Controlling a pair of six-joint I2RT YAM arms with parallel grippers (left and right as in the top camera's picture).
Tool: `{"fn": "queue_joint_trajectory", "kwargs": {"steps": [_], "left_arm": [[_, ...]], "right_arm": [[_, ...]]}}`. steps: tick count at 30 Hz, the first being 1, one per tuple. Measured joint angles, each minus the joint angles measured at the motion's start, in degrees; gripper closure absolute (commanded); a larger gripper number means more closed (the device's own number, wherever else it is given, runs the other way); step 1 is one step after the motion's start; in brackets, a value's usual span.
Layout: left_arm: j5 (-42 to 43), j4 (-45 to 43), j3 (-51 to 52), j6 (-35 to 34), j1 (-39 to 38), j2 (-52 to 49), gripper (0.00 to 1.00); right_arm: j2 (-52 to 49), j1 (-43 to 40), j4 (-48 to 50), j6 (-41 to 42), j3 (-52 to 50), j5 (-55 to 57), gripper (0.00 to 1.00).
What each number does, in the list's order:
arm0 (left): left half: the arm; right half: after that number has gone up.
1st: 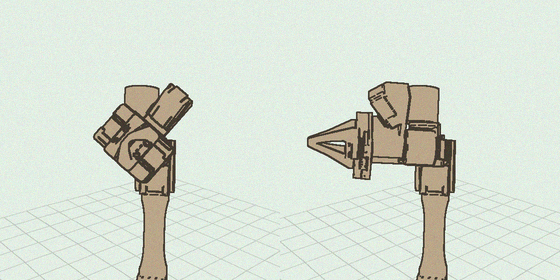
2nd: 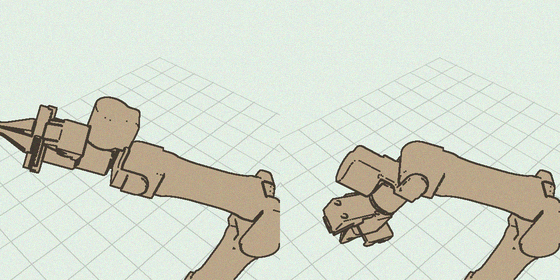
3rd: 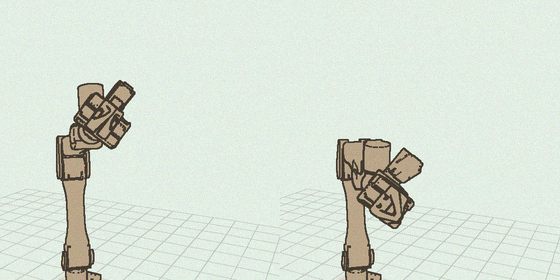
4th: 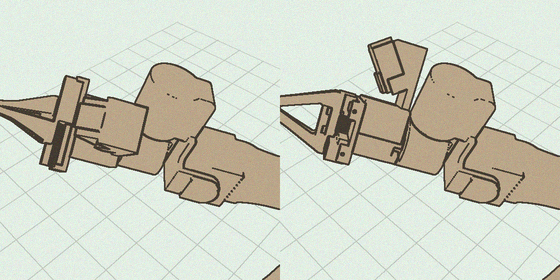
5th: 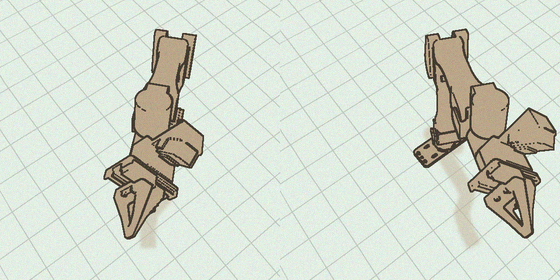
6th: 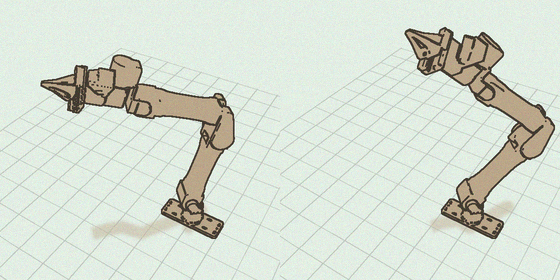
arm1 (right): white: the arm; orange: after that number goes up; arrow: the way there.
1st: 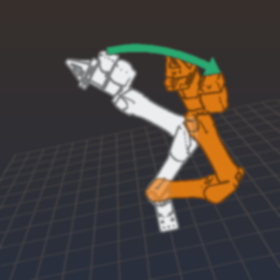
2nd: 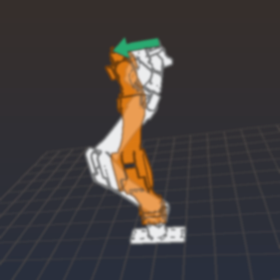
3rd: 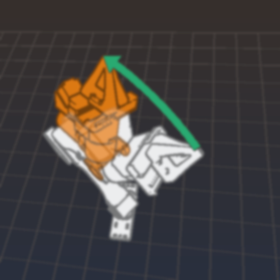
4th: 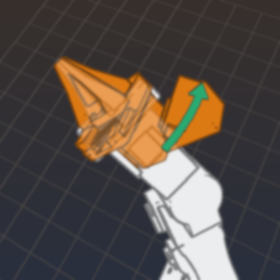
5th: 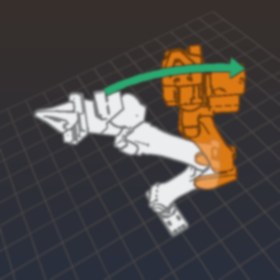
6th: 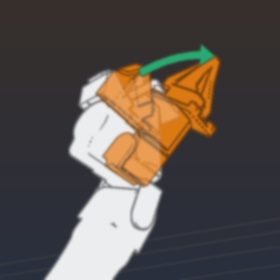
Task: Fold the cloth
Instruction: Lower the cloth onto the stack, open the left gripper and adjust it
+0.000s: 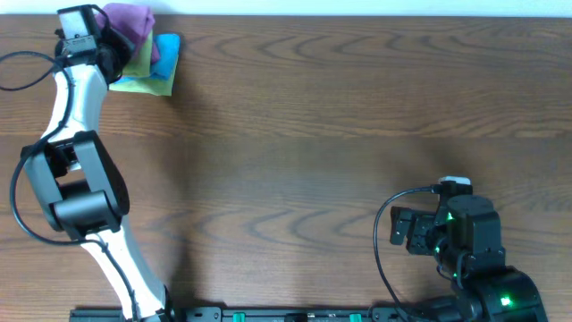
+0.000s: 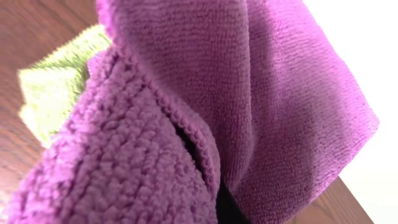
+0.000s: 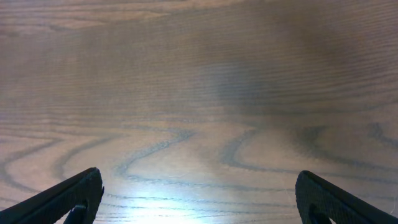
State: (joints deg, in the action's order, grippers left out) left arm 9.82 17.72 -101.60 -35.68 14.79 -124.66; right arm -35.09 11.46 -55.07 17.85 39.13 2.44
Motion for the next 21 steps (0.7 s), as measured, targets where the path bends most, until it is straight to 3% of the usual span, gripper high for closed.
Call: {"fn": "queue_joint_trajectory", "kwargs": {"steps": [7, 10, 13, 15, 19, 20, 21], "left_arm": [[0.13, 1.36, 0.0, 0.2, -0.22, 0.72, 0.94], [0.9, 1.4, 0.0, 0.5, -0.35, 0.72, 0.77], [1.77, 1.4, 0.0, 0.74, -0.33, 0.72, 0.69], [2.32, 1.42, 0.0, 1.25, -0.35, 0.72, 0.58], [3.82, 1.44, 0.0, 1.14, -0.39, 0.72, 0.26], [4.15, 1.46, 0.0, 1.16, -0.42, 0.72, 0.11], [4.37, 1.49, 0.0, 1.16, -0.44, 0.72, 0.03]], "right_arm": [[0.0, 0.0, 0.02, 0.0, 0.0, 0.0, 0.01], [0.0, 0.0, 0.02, 0.0, 0.0, 0.0, 0.01], [0.0, 0.0, 0.02, 0.0, 0.0, 0.0, 0.01], [0.0, 0.0, 0.02, 0.0, 0.0, 0.0, 0.01], [0.0, 0.0, 0.02, 0.0, 0.0, 0.0, 0.01], [0.0, 0.0, 0.02, 0.0, 0.0, -0.02, 0.01], [0.0, 0.02, 0.0, 0.0, 0.0, 0.0, 0.01]]}}
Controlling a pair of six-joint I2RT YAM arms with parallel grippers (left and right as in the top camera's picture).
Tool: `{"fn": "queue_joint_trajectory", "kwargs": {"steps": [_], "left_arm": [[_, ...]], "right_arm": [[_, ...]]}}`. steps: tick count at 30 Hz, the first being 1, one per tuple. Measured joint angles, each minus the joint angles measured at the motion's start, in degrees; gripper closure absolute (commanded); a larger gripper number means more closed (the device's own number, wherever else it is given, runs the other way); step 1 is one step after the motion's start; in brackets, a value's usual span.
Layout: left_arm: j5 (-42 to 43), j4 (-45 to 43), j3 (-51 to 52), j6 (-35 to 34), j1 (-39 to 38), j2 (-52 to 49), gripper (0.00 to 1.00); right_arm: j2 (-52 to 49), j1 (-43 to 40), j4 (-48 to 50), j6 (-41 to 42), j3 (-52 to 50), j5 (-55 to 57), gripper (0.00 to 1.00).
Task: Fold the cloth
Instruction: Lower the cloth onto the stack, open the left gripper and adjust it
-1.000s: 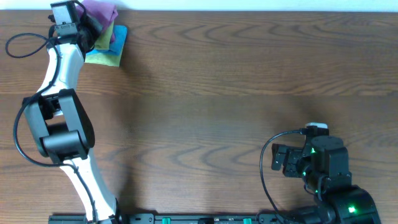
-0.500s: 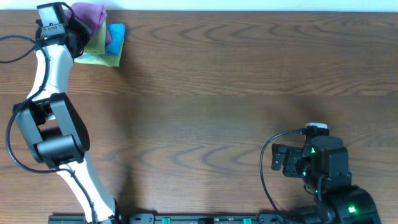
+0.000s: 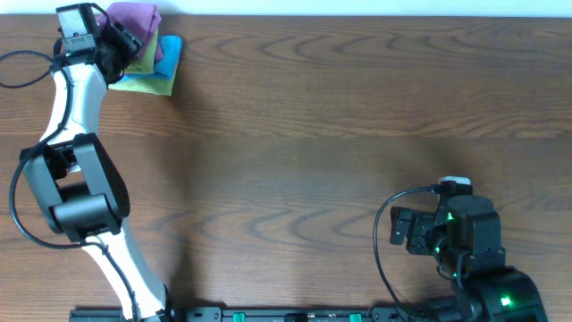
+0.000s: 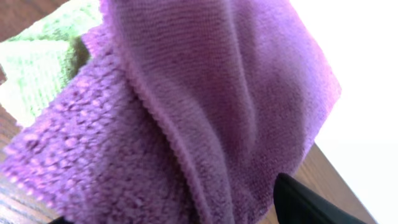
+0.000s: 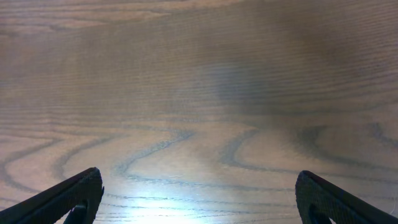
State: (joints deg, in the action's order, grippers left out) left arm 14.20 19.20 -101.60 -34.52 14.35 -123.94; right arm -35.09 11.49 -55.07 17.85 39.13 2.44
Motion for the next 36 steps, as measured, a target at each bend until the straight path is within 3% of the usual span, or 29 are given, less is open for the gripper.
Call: {"fn": "queue_joint_trajectory", "kwargs": {"steps": [12, 25, 36], "left_arm": [[0.44, 3.65, 0.0, 0.13, 0.0, 1.44, 0.04], [0.9, 15.37, -0.13, 2.01, -0.55, 15.02, 0.05], [6.47, 23.89, -0.13, 5.01, -5.95, 24.68, 0.04]], "right_arm": [[0.0, 0.0, 0.02, 0.0, 0.0, 0.0, 0.01], [0.0, 0.0, 0.02, 0.0, 0.0, 0.0, 0.01], [0.0, -0.02, 0.0, 0.0, 0.0, 0.0, 0.01]]}}
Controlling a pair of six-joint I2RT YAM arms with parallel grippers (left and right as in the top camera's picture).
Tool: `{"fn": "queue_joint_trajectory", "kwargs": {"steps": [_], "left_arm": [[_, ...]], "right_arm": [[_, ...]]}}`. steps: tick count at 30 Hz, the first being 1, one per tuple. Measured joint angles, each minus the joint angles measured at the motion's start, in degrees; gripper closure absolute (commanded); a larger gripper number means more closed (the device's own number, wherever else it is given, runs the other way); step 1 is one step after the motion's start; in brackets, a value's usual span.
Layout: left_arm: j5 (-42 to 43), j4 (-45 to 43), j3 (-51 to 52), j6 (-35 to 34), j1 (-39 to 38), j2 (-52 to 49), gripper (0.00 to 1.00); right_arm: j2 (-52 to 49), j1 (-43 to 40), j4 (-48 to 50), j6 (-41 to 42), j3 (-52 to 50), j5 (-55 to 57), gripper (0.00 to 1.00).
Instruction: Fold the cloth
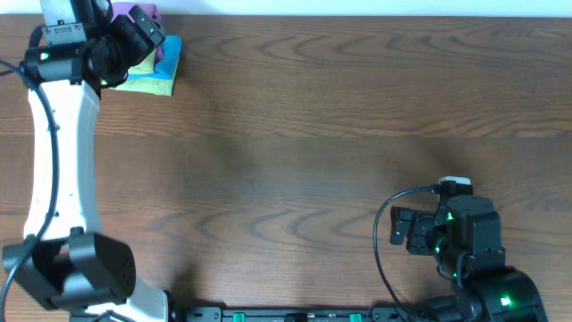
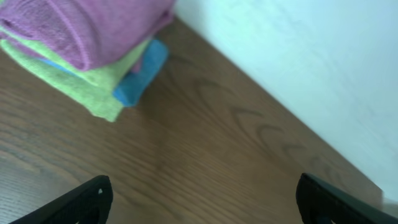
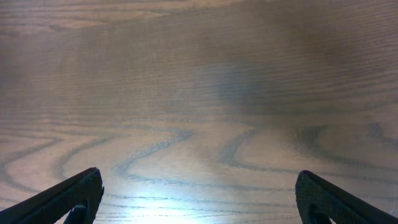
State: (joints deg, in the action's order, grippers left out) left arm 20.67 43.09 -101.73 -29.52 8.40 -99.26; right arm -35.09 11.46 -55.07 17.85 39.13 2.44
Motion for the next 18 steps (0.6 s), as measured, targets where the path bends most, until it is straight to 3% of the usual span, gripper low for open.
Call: {"fn": "queue_joint_trajectory", "kwargs": {"steps": [3, 12, 15, 18], "left_arm": [[0.37, 2.25, -0.44, 1.11, 0.0, 1.46, 0.04], [-2.58, 21.44, -0.44, 8.48, -3.13, 1.49, 0.04], [-4.48, 22.38, 1.53, 11.15, -6.38, 1.49, 0.04], [-6.34, 17.55, 7.41, 12.5, -9.84, 1.77, 0.05]], "right_arm": [[0.0, 0.0, 0.0, 0.0, 0.0, 0.0, 0.01], [0.0, 0.02, 0.0, 0.02, -0.11, 0.02, 0.01], [0.0, 0.0, 0.02, 0.02, -0.17, 0.04, 0.01], [0.0, 0.0, 0.04, 0.02, -0.24, 0.02, 0.01]]}}
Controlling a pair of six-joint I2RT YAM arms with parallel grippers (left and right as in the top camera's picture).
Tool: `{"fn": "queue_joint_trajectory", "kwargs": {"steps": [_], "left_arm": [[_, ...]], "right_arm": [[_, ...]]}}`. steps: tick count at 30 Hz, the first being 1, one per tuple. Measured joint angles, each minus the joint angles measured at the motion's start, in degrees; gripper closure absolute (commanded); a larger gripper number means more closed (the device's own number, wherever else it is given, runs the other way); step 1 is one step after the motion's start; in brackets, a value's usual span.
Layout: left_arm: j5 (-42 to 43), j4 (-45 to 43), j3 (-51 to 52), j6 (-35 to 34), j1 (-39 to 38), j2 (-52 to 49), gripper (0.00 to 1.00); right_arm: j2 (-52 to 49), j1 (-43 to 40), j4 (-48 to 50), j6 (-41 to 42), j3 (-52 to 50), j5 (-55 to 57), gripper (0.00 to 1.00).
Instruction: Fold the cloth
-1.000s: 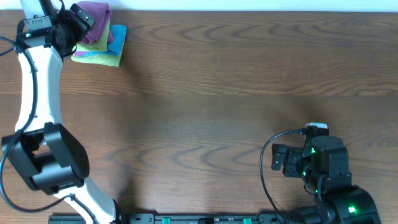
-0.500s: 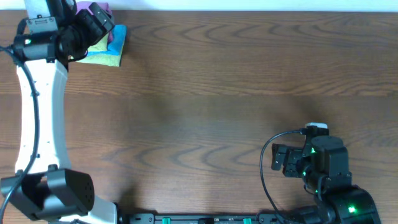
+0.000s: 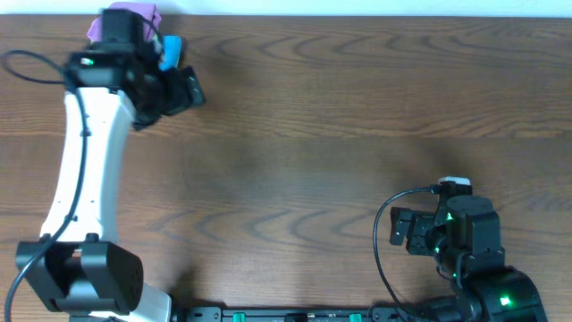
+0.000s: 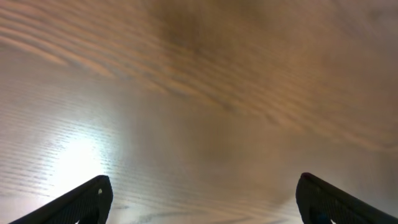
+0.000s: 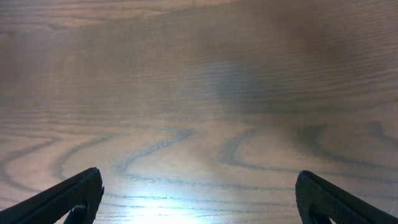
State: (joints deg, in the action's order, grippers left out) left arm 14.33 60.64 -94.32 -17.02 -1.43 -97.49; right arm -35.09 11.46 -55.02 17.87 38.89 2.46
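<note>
The folded purple cloth (image 3: 143, 12) lies on top of a stack at the table's far left corner, and a blue cloth (image 3: 171, 50) of that stack peeks out beside it. My left arm covers most of the stack. The left gripper (image 3: 189, 90) is open just right of and nearer than the stack, and in the left wrist view (image 4: 202, 202) it has only bare wood between its fingertips (image 4: 81, 199). My right gripper (image 3: 399, 231) rests at the near right, open over bare wood (image 5: 199, 199).
The wooden table (image 3: 357, 125) runs up to a white wall along its far edge. A black cable (image 3: 384, 224) loops beside the right arm's base at the near right.
My left gripper has moved from over the cloth stack to the right and nearer. Its camera now shows only wood instead of the stack. The right arm has not moved.
My left gripper was shut on the purple cloth at the stack in the far left corner. It then let the cloth go. Later it stood open and pulled back, with the purple cloth lying folded on the green and blue ones. Now it is clear of the stack.
</note>
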Motion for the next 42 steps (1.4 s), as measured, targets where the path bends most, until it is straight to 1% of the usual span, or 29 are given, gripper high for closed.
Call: {"fn": "queue_joint_trajectory", "kwargs": {"steps": [3, 5, 6, 10, 14, 18, 24, 25, 33, 42], "left_arm": [[-2.16, -10.21, 10.08, 0.74, -3.08, 2.4, 0.05], [-4.09, -19.1, 19.71, 0.96, -5.38, 6.93, 0.04], [-4.57, -21.11, 22.69, 0.98, -6.03, 8.85, 0.05], [-7.56, -33.22, 40.46, 1.05, -6.93, 24.02, 0.05], [-11.43, -37.13, 56.0, 1.29, -6.34, 40.61, 0.05], [-15.54, -36.79, 70.64, 2.38, -4.35, 59.63, 0.04], [-17.73, -33.94, 84.28, 5.53, -1.31, 80.19, 0.04], [-17.81, -33.38, 85.61, 6.1, -1.11, 82.14, 0.05], [-19.39, -33.11, 85.64, 14.32, -0.81, 90.92, 0.05], [-19.5, -33.03, 85.64, 16.0, -0.81, 96.3, 0.05]], "right_arm": [[0.0, 0.02, 0.0, 0.0, -0.07, 0.02, 0.01], [0.02, 0.0, -0.07, 0.0, -0.13, 0.04, 0.01], [0.0, 0.0, 0.02, 0.0, -0.13, 0.11, 0.01], [0.0, 0.0, -0.07, 0.09, -0.2, 0.15, 0.01], [-0.02, 0.0, -0.04, 0.13, -0.28, 0.11, 0.01], [-0.04, 0.0, -0.04, 0.15, -0.28, 0.13, 0.01], [-0.04, 0.0, -0.09, 0.15, -0.31, 0.15, 0.01], [-0.02, 0.0, -0.07, 0.15, -0.31, 0.13, 0.01], [-0.04, 0.0, -0.07, 0.15, -0.31, 0.13, 0.01], [-0.02, 0.0, -0.04, 0.15, -0.31, 0.15, 0.01]]}}
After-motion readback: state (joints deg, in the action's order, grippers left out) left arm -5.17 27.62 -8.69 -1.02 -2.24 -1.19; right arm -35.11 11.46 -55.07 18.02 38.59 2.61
